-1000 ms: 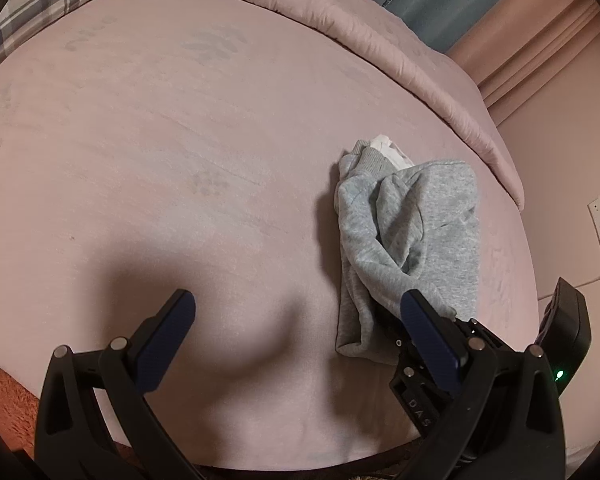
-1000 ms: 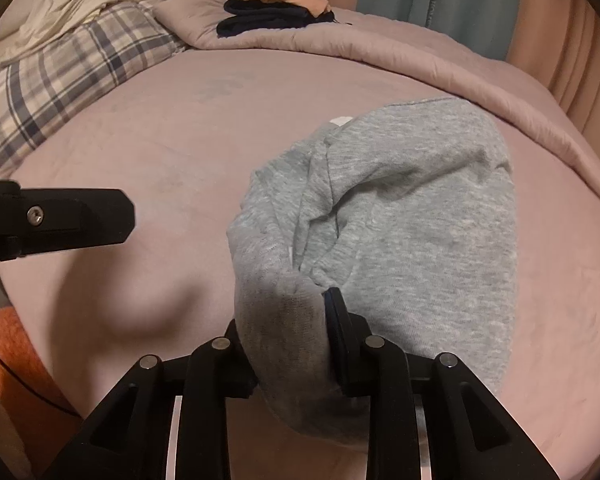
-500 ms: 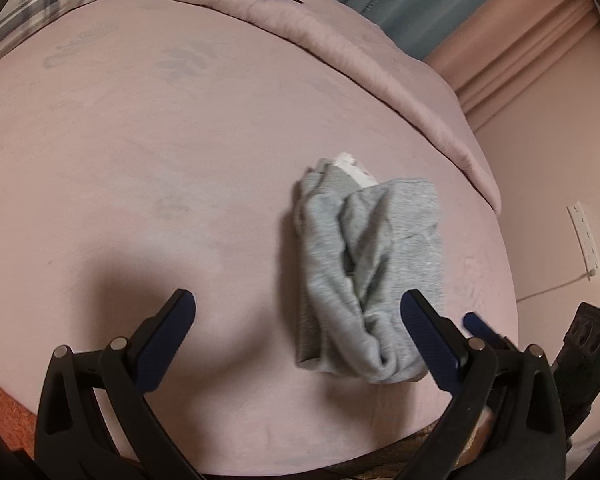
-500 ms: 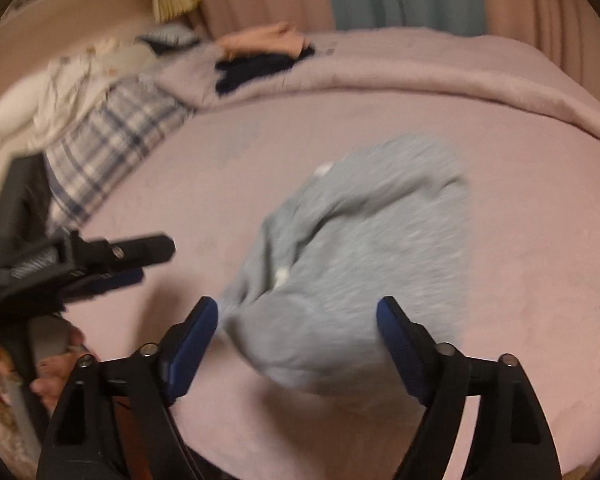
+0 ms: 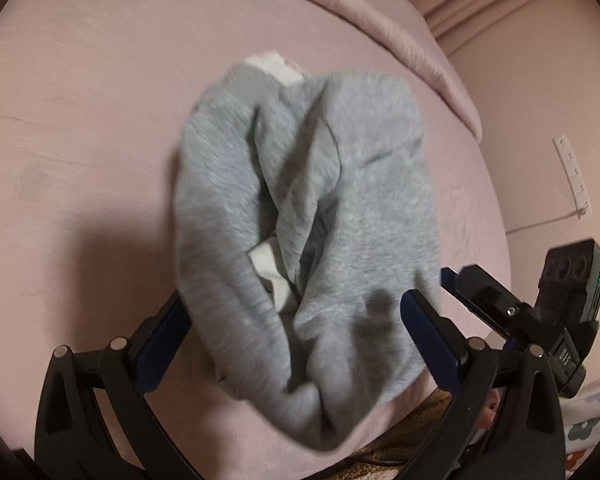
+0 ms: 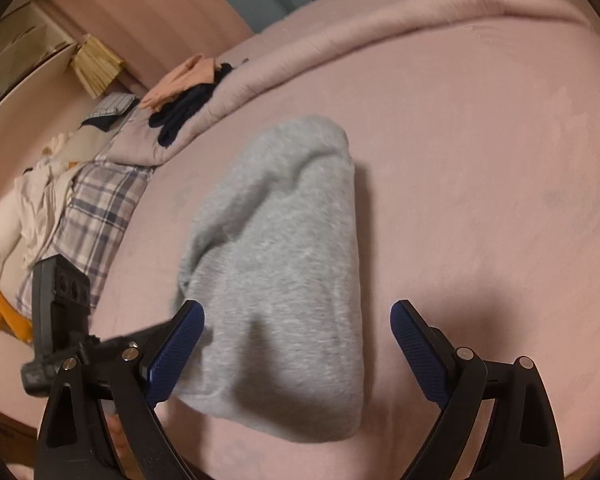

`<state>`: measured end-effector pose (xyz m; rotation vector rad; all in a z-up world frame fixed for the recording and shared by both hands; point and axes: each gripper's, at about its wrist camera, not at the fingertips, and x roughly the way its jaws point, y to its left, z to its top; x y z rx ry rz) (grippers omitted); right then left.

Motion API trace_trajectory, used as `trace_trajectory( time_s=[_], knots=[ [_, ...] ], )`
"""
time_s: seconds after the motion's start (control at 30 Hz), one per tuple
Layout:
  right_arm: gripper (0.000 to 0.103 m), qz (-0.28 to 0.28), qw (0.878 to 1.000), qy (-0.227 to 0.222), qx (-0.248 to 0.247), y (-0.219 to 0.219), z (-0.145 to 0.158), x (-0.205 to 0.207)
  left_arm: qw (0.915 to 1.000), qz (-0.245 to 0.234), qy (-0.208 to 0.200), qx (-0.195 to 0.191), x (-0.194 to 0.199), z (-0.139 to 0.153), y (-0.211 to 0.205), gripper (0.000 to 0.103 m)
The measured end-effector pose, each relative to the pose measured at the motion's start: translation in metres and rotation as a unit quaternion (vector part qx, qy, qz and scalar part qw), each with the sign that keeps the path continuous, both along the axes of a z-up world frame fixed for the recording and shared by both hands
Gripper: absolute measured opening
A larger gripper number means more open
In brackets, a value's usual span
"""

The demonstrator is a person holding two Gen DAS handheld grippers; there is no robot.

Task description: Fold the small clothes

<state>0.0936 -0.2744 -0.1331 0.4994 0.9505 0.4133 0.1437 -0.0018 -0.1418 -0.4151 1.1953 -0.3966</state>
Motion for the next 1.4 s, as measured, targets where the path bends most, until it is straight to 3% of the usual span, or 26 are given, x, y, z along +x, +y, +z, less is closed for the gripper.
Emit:
trace_trajectory(
  time_s=[0.23,0.33,0.43,0.5,0.6,0.67,0.8,0.9,1.17,1.4],
  knots=[
    [0.094,0.013,0.999,0.040,0.006,0.004,-0.022,0.008,0.9987,0.006,0.035,-0.038,0.006,-0.027,0.004,0.101],
    [0.094,0.015,0.998,0.057,0.018,0.003,-0.032,0.012,0.9985,0.010,0.030,-0.044,0.004,-0.032,0.006,0.098],
    [0.088,0.024,0.996,0.070,0.046,0.003,-0.040,0.016,0.9990,0.007,0.018,-0.041,-0.002,-0.033,0.002,0.086],
    [0.076,0.030,0.995,0.076,0.065,0.005,-0.045,0.019,0.9989,0.007,0.012,-0.045,-0.005,-0.033,-0.003,0.073],
    [0.066,0.034,0.993,0.082,0.078,0.007,-0.047,0.022,0.9988,0.007,0.003,-0.049,-0.008,-0.032,-0.008,0.060],
    [0.059,0.035,0.993,0.082,0.081,0.007,-0.046,0.022,0.9991,0.007,-0.007,-0.041,-0.013,-0.027,-0.015,0.056],
    [0.045,0.037,0.995,0.062,0.064,0.011,-0.035,0.018,0.9992,0.005,-0.040,-0.005,-0.024,-0.009,-0.028,0.051],
    [0.041,0.036,0.998,0.042,0.042,0.017,-0.023,0.016,0.9982,0.007,-0.060,0.005,-0.029,0.003,-0.029,0.050],
    [0.040,0.040,0.998,-0.038,0.012,0.019,0.025,0.010,0.9920,0.013,-0.126,-0.001,-0.039,0.054,-0.025,0.049],
    [0.040,0.039,0.996,-0.085,0.002,0.015,0.052,0.018,0.9854,0.013,-0.170,-0.010,-0.036,0.076,-0.024,0.050]
  ],
)
